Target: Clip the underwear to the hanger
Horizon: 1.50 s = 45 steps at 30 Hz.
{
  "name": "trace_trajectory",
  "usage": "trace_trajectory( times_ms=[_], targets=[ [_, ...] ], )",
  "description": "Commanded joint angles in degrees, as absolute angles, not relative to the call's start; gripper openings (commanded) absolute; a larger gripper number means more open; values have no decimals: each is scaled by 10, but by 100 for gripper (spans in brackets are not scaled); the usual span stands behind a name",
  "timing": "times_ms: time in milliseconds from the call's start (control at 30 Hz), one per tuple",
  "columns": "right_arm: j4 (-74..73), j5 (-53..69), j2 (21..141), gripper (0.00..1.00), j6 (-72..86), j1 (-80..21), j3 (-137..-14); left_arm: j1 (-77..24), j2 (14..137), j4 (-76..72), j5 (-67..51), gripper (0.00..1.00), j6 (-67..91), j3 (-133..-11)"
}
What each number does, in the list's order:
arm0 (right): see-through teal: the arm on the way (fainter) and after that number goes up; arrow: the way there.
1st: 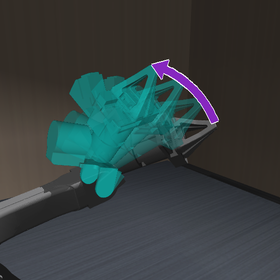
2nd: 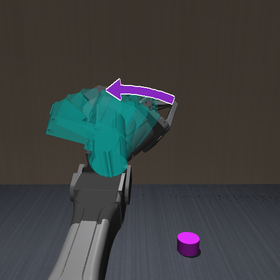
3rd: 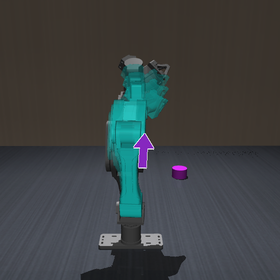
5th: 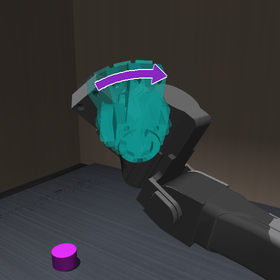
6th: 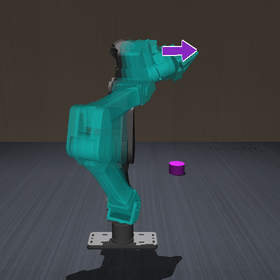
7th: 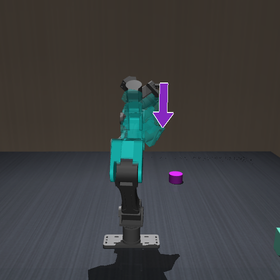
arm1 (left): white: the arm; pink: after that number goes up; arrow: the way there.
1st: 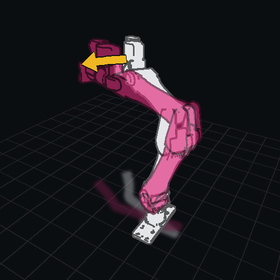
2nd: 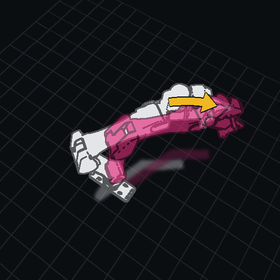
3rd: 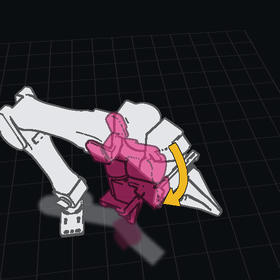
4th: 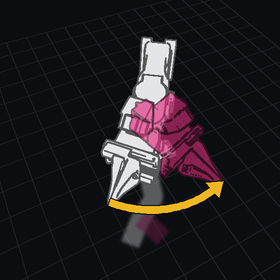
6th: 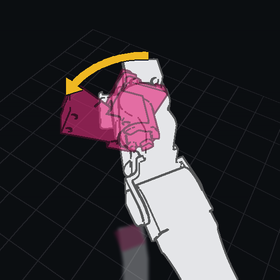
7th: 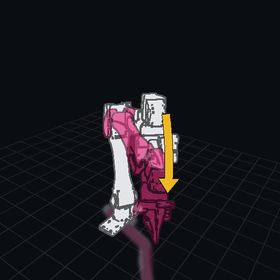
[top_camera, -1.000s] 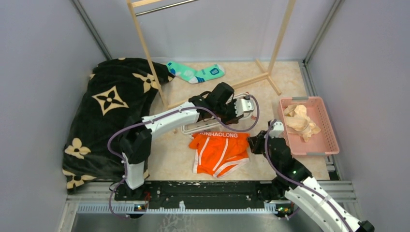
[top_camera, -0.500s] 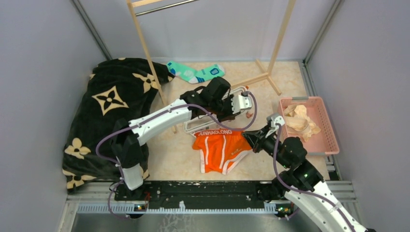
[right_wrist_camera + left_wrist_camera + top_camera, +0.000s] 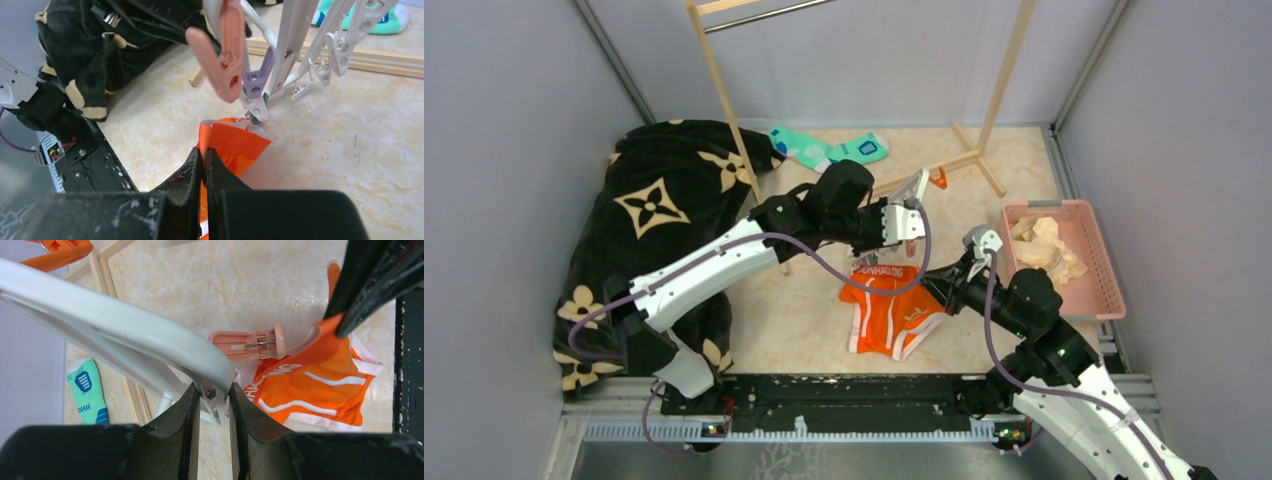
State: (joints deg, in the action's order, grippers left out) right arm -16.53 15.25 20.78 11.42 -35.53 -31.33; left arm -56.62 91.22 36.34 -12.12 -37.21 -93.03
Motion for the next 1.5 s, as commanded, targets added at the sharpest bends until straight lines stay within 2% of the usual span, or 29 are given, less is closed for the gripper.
trace_trajectory(
  times_ms=[0, 467, 700, 833, 1033, 1233, 1300, 1467],
  targets=[
    [-177, 154, 223, 0, 93, -359, -361, -575, 886, 337, -91, 0, -407, -895],
    [-199, 181, 205, 0, 110, -360, -340, -576, 1010, 336, -132, 0, -401, -941],
    [-280, 8, 219, 0, 138, -359, -361, -575, 1042, 324, -131, 0, -402, -930],
    [-288, -2, 272, 0, 190, -359, -359, -574, 1052, 309, -108, 0, -396, -916],
    [-228, -49, 295, 0, 313, -359, -279, -570, 1069, 292, -106, 0, -394, -903],
    [-189, -128, 305, 1, 343, -359, -212, -570, 1093, 287, -114, 0, -396, -915],
    [-165, -141, 304, 4, 342, -360, -192, -571, 1101, 287, -118, 0, -396, -918],
    [-119, -147, 284, 26, 333, -358, -160, -570, 1116, 291, -118, 0, -397, -926]
  ],
)
